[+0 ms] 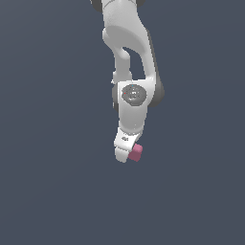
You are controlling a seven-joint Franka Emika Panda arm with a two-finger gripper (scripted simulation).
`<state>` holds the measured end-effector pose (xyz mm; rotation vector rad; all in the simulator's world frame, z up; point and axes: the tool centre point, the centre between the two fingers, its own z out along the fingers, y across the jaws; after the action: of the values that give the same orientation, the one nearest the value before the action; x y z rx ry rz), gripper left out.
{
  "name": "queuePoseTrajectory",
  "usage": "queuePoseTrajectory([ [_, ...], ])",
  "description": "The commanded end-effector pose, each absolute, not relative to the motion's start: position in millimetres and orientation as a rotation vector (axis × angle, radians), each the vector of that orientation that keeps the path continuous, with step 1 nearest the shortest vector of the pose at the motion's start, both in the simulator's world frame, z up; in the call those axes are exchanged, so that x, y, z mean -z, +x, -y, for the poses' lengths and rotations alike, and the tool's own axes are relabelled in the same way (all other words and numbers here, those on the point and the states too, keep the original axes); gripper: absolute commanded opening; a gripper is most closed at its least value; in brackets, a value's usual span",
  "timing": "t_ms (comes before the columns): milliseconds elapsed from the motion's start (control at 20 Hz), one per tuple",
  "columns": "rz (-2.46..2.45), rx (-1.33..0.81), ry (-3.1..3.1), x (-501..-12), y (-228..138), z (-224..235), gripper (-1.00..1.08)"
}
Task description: Pick up the object and move it to a goal position.
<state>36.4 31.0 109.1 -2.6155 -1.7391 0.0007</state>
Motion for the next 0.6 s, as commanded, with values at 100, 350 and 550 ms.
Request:
queuePoseTrajectory([
  [100,1.741,0.000,-2.615,-96.3,36.7,-30.8,1.00],
  [350,1.741,0.000,-2.615,-95.7,37.7,-30.8,-1.00],
  [550,1.741,0.000,-2.615,-95.7,37.7,-30.8,-1.00],
])
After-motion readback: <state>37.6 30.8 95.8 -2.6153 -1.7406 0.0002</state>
